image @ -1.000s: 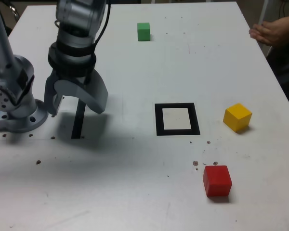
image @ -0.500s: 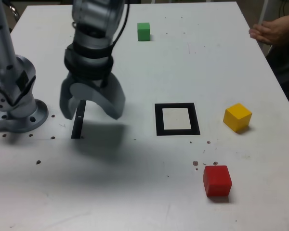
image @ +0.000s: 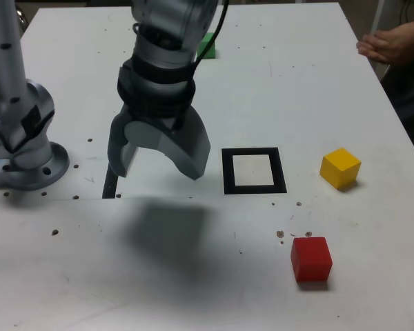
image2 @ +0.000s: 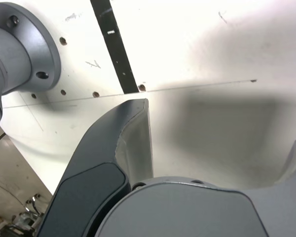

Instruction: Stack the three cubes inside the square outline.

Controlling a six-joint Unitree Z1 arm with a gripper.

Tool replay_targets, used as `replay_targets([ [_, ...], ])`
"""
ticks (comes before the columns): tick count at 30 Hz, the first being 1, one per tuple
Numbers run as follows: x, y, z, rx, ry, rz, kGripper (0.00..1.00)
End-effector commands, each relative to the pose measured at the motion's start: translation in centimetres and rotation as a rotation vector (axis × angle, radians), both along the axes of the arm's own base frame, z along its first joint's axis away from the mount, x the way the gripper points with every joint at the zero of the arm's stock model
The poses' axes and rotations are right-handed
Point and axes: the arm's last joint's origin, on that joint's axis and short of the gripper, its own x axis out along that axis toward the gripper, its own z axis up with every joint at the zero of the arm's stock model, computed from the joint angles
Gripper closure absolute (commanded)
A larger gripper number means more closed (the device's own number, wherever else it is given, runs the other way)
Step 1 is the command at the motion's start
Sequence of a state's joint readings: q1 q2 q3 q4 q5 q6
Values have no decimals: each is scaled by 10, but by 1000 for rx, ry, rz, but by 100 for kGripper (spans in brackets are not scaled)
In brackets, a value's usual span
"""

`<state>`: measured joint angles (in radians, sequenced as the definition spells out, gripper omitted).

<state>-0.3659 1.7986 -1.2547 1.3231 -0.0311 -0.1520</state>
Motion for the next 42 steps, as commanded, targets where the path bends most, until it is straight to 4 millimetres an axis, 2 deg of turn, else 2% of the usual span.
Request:
replay_targets([
  [1, 6, -8, 2, 6, 8, -6, 1],
  [10, 30, -38, 13, 18, 10, -40, 1],
  [22, 73, -84, 15, 15, 7, -90, 1],
  [42, 127, -119, 5, -21, -59, -135, 1],
])
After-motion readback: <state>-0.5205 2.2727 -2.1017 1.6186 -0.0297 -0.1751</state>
